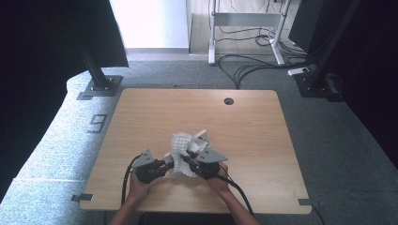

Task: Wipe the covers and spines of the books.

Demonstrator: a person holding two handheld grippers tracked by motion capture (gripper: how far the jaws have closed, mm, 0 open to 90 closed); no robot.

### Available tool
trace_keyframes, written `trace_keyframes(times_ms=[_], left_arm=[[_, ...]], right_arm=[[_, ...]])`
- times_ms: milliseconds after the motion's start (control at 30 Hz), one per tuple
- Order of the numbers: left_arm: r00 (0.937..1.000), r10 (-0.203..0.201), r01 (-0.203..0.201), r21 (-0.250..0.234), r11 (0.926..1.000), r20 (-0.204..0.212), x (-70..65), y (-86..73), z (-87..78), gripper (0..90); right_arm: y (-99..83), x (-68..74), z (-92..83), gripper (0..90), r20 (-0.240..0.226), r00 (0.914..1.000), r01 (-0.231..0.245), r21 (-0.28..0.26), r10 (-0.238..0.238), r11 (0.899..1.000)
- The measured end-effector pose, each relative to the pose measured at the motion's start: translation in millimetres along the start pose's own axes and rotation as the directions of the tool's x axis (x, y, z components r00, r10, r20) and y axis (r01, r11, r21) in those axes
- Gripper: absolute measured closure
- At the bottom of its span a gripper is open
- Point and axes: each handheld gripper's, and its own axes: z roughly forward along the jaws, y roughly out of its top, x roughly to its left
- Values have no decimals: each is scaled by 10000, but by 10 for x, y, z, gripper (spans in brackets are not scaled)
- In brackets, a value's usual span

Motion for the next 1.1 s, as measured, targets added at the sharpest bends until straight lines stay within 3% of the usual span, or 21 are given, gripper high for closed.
trace_keyframes(times_ms=[67, 167, 300, 400, 567, 700, 800, 867, 900, 967, 1100], left_arm=[[10000, -9, 9, 5, 10000, 6, 2, 0, -1, 790], [10000, 6, -6, -9, 10000, -24, -3, 0, 3, 790], [10000, -10, 10, -15, 10000, -35, -3, -1, 4, 790], [10000, -21, 21, -25, 10000, -46, -3, -3, 5, 789], [10000, -18, 18, -31, 10000, -62, -8, -4, 7, 788], [10000, -7, 7, -36, 10000, -69, -9, -5, 7, 787], [10000, 8, -8, -38, 10000, -51, -11, -5, 7, 787], [10000, 14, -14, -34, 10000, -39, -11, -5, 7, 787], [10000, 12, -12, -35, 10000, -39, -10, -4, 8, 788], [10000, -33, 33, -36, 10000, -38, -8, -3, 8, 788], [9999, -135, 135, -15, 9999, -50, 0, 0, 8, 788]], right_arm=[[2, 35, 19, 762, 33, 9996, 272, 99, -272, 9996], [-5, -22, 10, 760, -60, 10000, 50, 117, -49, 9999], [-24, -112, -24, 757, 411, 9991, 39, 172, -46, 9998], [-42, -231, -65, 753, 911, 9956, -246, 139, 232, 9996], [-125, -454, -136, 750, 1732, 9817, -826, 106, 795, 9965], [-195, -583, -173, 748, 2389, 9641, -1243, 187, 1163, 9921], [-225, -644, -198, 749, 2587, 9536, -1636, 155, 1541, 9864], [-229, -620, -205, 755, 2598, 9522, -1702, 142, 1608, 9853], [-228, -591, -204, 757, 2528, 9538, -1731, 202, 1625, 9847], [-241, -500, -182, 759, 2092, 9647, -1725, 442, 1597, 9840], [-336, -215, -59, 758, 1128, 9873, -1266, 1337, 1118, 9829]])
